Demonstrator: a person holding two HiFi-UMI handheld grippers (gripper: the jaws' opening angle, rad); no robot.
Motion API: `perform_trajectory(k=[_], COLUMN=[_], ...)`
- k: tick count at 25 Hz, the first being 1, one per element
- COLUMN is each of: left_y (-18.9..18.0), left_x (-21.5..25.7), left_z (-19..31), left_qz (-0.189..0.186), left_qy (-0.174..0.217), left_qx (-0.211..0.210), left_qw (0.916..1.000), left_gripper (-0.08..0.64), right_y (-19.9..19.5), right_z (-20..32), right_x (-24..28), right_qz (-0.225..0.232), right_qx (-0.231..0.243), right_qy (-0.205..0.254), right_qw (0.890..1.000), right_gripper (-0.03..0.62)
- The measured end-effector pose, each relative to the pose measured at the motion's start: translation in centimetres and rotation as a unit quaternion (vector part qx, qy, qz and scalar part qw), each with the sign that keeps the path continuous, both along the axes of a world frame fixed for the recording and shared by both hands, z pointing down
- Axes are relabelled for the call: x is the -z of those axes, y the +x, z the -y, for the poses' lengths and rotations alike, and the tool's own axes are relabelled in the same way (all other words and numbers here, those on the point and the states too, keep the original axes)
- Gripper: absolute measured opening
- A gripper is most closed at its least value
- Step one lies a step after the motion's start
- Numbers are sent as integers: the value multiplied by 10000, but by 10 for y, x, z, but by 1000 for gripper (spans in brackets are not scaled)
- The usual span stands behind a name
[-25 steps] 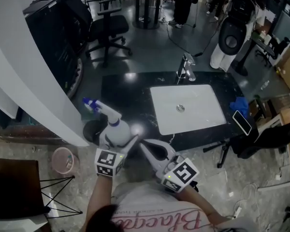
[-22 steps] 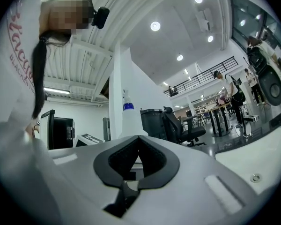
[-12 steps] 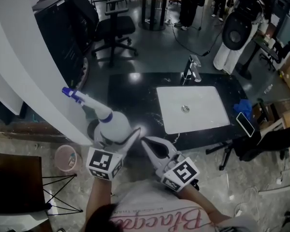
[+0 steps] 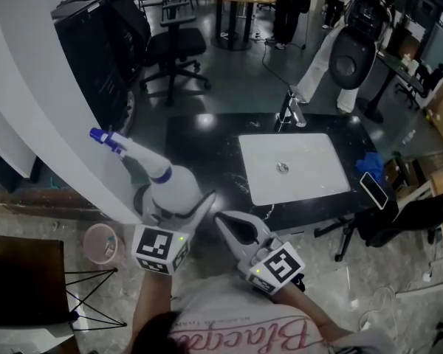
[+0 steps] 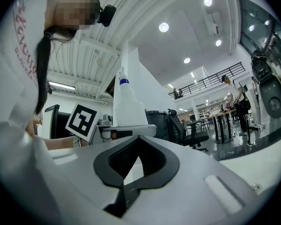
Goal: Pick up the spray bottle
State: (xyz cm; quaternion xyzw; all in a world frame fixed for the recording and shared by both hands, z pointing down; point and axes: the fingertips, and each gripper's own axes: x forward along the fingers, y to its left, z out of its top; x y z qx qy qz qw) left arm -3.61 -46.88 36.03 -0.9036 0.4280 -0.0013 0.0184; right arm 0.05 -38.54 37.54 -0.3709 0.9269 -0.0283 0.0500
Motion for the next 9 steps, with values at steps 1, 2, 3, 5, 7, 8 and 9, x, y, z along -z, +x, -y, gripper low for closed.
perform_trajectory(k=[1,2,3,5,7,8,9], left_y=[0,0,0,0,0,1,1], left_x=[0,1,1,2,4,4,5], left_z=[0,-1,-1,-1,-2,-2,-2], left_qz=[0,-5,-12,-23,-28,-26,-23], left_qy=[-3,-7,-10,-5,3,6,10], left_qx=[3,8,15,23,22,20,18], left_qw=[10000,10000,10000,10000,10000,10000,10000], left_gripper=[425,425,425,425,425,425,425], right_y=[0,1,1,1,1,0,0], right_z=[0,0,0,0,-1,-1,-1], right_x=[0,1,1,2,3,3,3], right_qz=[3,8,11,14,25,31,38], right_qx=[0,2,5,16,14,9,2], right_qy=[3,5,9,27,46,52,56], right_qw=[10000,10000,10000,10000,10000,10000,10000], right_gripper=[-1,0,0,0,0,0,0])
